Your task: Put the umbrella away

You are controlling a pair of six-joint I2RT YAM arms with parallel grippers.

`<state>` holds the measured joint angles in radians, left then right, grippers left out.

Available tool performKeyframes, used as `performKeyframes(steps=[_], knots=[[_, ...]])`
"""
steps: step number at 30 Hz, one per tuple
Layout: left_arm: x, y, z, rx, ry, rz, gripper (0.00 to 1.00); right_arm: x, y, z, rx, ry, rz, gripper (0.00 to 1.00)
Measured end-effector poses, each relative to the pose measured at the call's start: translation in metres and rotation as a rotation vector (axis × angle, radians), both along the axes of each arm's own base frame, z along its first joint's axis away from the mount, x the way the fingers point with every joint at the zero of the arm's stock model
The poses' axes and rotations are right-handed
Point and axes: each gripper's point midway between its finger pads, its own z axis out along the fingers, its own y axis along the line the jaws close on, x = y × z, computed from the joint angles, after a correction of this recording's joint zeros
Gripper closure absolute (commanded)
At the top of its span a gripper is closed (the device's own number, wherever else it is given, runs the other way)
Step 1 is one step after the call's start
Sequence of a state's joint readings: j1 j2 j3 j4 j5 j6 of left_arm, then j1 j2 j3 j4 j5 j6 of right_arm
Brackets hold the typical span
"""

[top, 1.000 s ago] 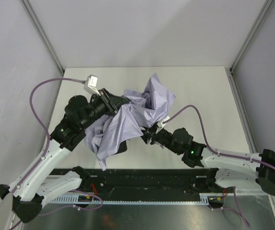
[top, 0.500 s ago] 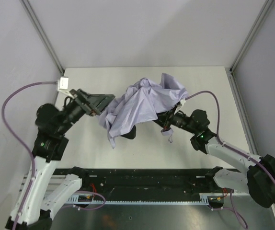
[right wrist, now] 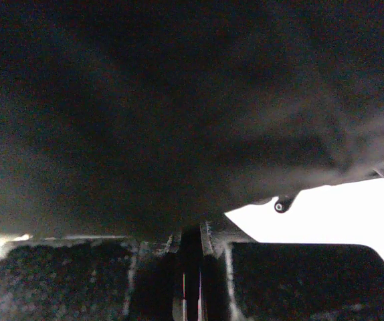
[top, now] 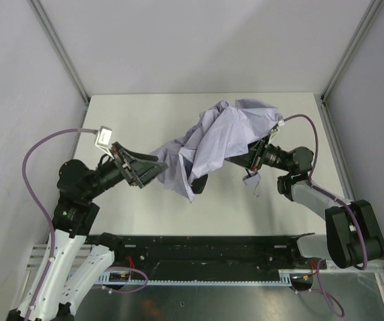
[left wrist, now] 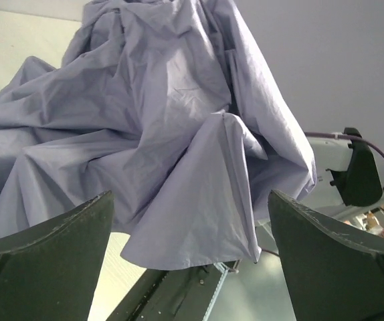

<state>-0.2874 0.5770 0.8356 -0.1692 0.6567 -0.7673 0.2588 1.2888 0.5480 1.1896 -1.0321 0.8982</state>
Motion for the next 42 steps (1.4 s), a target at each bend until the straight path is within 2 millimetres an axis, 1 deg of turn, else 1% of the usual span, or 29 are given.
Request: performKeyframes(steps=[3,4,7,9,11,15,17,21,23,26,29,31,32,35,38,40,42], knots=[[-0.006,-0.007,-0.003,0.010,0.003,-0.050,0.01,-0.004,0.000,-0.003,-0.001,0.052,0.035,1.00],[-0.009,-0.012,-0.003,0.014,0.004,-0.076,0.03,-0.006,0.000,-0.003,0.001,0.058,0.045,1.00],[-0.021,-0.026,0.000,0.019,-0.003,-0.158,0.15,-0.010,0.000,0.000,0.006,0.059,0.061,1.00],[-0.024,-0.037,-0.001,0.029,0.001,-0.204,0.23,-0.012,0.000,0.001,0.008,0.060,0.068,1.00],[-0.021,-0.044,-0.006,0.040,0.022,-0.219,0.26,-0.014,0.000,0.001,0.009,0.062,0.077,1.00],[-0.008,-0.047,-0.015,0.057,0.051,-0.185,0.28,-0.020,0.004,0.000,0.002,0.060,0.108,1.00],[-0.006,-0.048,-0.013,0.057,0.053,-0.179,0.34,-0.026,0.009,0.000,-0.002,0.053,0.132,1.00],[-0.002,-0.053,0.001,0.047,0.032,-0.187,0.51,-0.047,0.023,0.004,-0.010,-0.032,0.193,1.00],[0.002,-0.057,0.003,0.048,0.027,-0.190,0.58,-0.067,0.033,0.011,-0.011,-0.102,0.238,1.00],[0.006,-0.061,-0.002,0.055,0.043,-0.196,0.62,-0.095,0.045,0.019,-0.010,-0.187,0.287,1.00],[0.010,-0.065,-0.004,0.062,0.059,-0.203,0.64,-0.111,0.058,0.020,-0.011,-0.207,0.295,1.00],[0.011,-0.067,-0.001,0.061,0.057,-0.209,0.62,-0.116,0.067,0.017,-0.016,-0.199,0.287,1.00],[0.012,-0.068,0.001,0.061,0.056,-0.210,0.58,-0.117,0.070,0.015,-0.018,-0.194,0.282,1.00],[0.013,-0.068,0.004,0.060,0.043,-0.207,0.36,-0.113,0.072,0.011,-0.028,-0.187,0.251,1.00],[0.010,-0.065,0.004,0.065,0.018,-0.197,0.16,-0.105,0.066,0.009,-0.039,-0.179,0.219,1.00],[0.003,-0.059,0.002,0.063,-0.005,-0.186,0.06,-0.098,0.059,0.009,-0.044,-0.189,0.202,1.00],[-0.006,-0.051,0.000,0.055,-0.027,-0.173,0.02,-0.093,0.051,0.012,-0.046,-0.203,0.189,1.00]])
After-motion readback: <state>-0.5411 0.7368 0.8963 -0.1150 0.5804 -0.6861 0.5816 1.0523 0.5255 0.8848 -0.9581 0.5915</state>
